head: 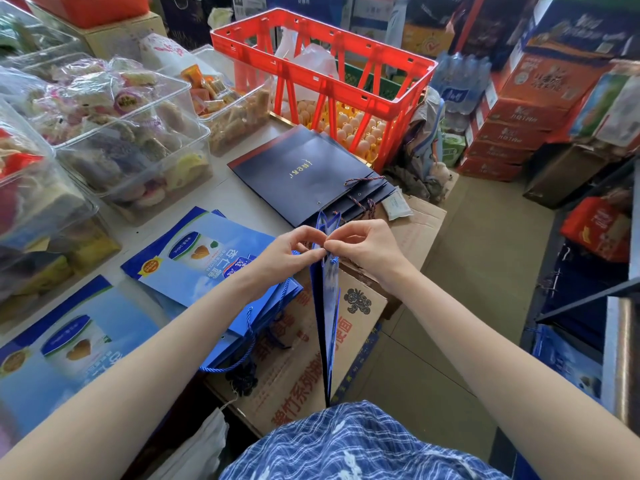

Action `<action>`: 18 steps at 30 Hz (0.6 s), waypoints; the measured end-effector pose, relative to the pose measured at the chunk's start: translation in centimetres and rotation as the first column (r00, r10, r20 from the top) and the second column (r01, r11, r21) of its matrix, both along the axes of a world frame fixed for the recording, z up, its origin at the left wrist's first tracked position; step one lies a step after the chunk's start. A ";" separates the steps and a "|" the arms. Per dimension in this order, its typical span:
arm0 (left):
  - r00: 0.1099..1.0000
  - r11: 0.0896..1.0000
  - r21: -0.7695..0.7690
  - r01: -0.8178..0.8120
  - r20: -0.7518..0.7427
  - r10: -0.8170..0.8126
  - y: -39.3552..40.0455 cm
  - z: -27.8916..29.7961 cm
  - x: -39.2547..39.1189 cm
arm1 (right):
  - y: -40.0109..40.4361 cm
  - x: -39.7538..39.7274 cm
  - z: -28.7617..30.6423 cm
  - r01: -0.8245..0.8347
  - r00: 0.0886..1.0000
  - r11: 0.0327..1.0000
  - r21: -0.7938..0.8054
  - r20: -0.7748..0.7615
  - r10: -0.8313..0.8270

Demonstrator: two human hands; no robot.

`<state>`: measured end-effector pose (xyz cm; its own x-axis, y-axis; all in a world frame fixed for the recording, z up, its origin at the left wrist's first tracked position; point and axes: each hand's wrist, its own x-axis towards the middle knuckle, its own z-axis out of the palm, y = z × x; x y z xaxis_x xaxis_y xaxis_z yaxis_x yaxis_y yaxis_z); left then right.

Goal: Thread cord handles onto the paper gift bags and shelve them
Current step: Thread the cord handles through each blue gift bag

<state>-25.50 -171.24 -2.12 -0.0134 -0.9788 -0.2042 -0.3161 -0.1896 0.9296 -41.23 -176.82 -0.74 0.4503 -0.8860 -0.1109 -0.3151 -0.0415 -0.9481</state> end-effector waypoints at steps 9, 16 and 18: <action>1.000 0.987 0.161 0.015 -0.022 -0.012 -0.8 0.3 -0.6 | -0.7 0.0 1.0 -0.008 0.992 0.992 -0.125 -0.125 -0.007; 1.000 0.995 0.097 -0.025 0.006 0.024 -0.8 0.8 -1.2 | -0.3 0.0 0.4 0.053 0.996 0.997 -0.059 -0.068 -0.057; 1.000 0.993 0.121 0.013 0.026 -0.016 -0.8 1.0 -1.3 | -0.4 0.1 0.3 0.098 0.995 0.995 0.021 -0.007 -0.098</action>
